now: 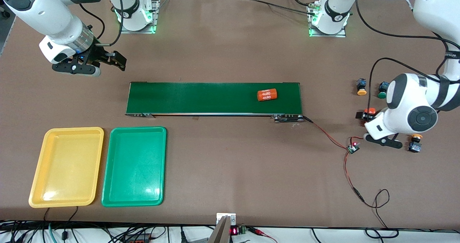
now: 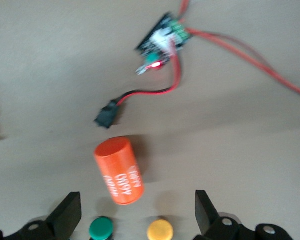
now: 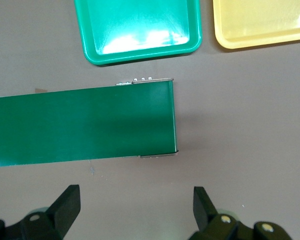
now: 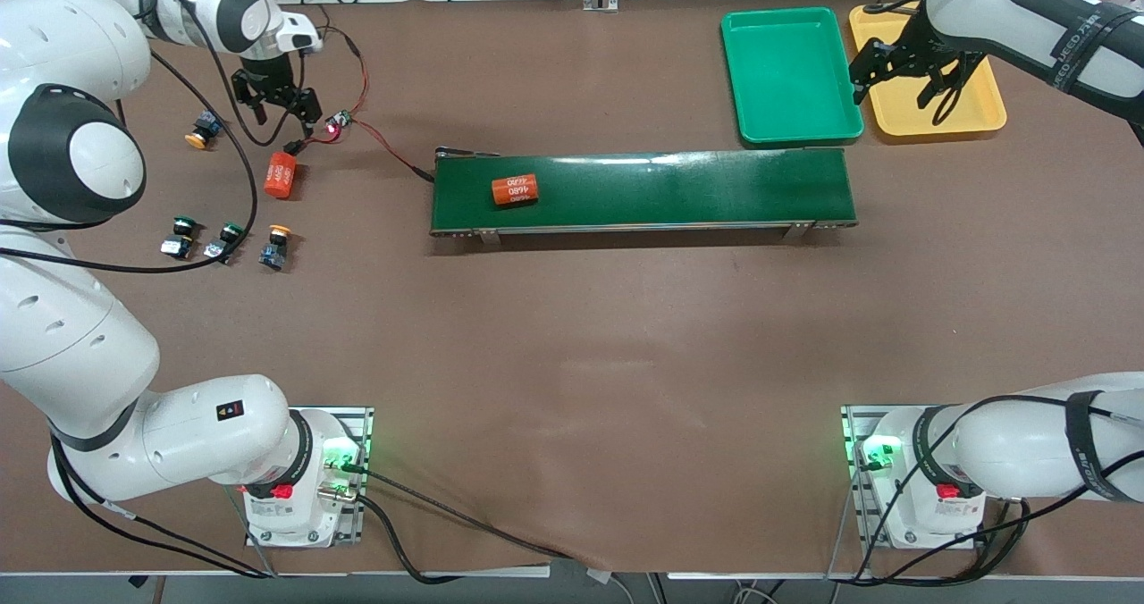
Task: Sort buttons by color to trays
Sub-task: 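Move the left gripper back and grasp the second orange battery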
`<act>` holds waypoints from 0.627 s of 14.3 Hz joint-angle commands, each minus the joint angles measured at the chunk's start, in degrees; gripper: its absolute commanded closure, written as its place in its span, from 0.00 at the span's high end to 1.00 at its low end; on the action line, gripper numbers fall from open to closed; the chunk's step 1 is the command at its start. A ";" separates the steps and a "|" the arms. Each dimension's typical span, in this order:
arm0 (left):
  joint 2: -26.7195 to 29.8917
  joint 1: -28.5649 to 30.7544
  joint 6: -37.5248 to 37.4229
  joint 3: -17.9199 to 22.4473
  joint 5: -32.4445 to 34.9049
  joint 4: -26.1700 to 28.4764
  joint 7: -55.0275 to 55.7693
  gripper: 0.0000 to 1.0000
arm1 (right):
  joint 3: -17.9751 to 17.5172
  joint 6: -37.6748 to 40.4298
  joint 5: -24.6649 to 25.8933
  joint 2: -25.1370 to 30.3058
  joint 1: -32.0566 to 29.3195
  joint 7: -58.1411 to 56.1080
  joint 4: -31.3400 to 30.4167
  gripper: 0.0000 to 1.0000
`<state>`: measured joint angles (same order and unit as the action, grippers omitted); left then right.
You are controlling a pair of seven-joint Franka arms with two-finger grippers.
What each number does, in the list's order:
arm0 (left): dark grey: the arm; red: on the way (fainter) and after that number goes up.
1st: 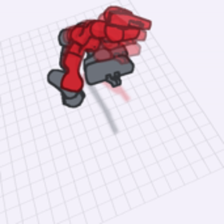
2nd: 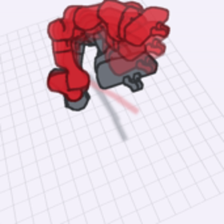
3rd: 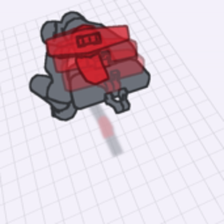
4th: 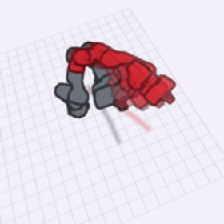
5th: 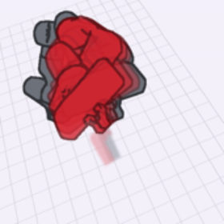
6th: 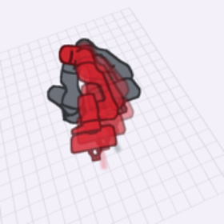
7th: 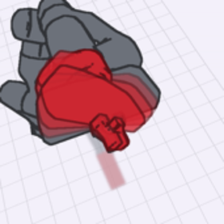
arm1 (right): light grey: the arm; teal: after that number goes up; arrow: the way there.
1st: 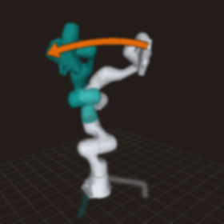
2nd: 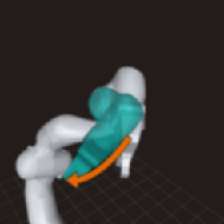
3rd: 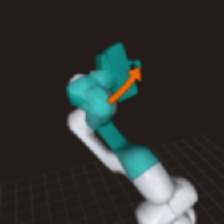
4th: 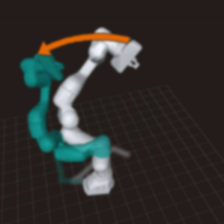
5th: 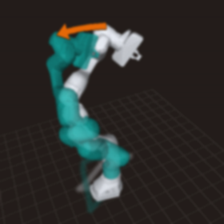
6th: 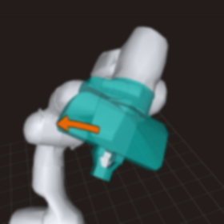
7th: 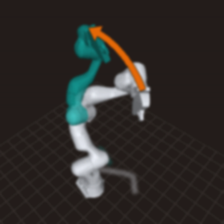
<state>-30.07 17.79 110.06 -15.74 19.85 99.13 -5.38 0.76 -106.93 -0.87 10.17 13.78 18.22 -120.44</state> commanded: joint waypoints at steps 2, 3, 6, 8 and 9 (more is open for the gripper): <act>-2.09 3.56 2.35 -0.52 1.51 0.09 1.60 1.00 | -0.06 -0.29 -0.54 0.21 -0.06 0.41 -0.41 1.00; -2.62 4.35 3.84 -0.43 1.51 1.05 1.69 1.00 | -0.06 -0.29 -0.54 0.03 -0.06 0.15 -0.32 1.00; -2.62 6.98 9.89 -0.43 1.60 6.32 1.78 1.00 | -0.06 -0.12 -0.45 0.03 -0.15 -0.11 -0.32 1.00; -2.62 8.48 17.09 -0.43 1.60 11.23 1.86 0.99 | 0.03 -0.12 -0.45 -0.06 -0.15 -0.12 -0.32 1.00; -2.62 8.92 19.99 -0.35 1.60 13.00 1.78 0.86 | 0.03 -0.03 -0.45 -0.06 -0.15 -0.12 -0.32 1.00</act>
<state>-33.78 25.27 124.66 -15.55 20.01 107.42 -4.78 0.77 -106.92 -0.87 9.98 13.76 18.21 -120.46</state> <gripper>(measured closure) 0.009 0.000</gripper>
